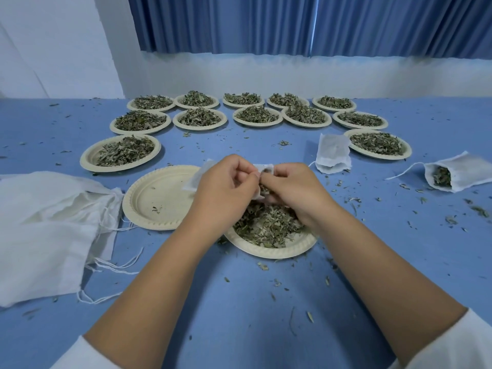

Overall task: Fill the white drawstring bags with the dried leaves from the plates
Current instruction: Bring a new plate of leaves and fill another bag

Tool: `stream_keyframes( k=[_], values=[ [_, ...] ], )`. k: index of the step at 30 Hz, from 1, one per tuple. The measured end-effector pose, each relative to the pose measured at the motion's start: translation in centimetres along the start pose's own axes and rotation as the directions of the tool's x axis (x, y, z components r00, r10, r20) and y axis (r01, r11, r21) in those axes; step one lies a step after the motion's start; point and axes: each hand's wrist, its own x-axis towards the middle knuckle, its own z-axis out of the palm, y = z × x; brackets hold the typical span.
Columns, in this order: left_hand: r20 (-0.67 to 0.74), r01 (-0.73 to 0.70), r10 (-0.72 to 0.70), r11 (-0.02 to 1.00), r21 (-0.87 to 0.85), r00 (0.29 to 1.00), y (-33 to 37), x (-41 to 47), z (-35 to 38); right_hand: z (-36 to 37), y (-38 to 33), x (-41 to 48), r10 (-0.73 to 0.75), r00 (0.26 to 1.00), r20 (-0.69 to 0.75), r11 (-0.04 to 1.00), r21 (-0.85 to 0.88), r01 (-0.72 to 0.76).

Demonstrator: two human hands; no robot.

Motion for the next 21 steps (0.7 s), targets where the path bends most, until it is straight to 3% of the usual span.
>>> stream_keyframes(
  k=[4,8,14,21],
  values=[
    [-0.118,0.026,-0.029,0.999,-0.027,0.993,-0.3,0.6,-0.7,-0.6,-0.8,0.0,0.090,0.983,0.160,0.977,0.177,-0.118],
    [-0.199,0.032,-0.041,0.998,-0.050,0.979,-0.5,0.8,-1.1,-1.0,-1.1,0.2,0.167,0.977,0.134,0.957,0.216,-0.193],
    [-0.181,0.051,-0.063,0.996,-0.070,0.982,-0.4,0.9,-1.1,-1.5,-1.0,-0.2,0.052,0.980,0.192,0.996,0.058,-0.065],
    [-0.047,0.043,-0.047,0.995,-0.088,0.998,-0.1,0.6,-0.9,-0.9,-0.5,-0.5,-0.051,0.999,0.019,0.998,-0.029,0.052]
  ],
)
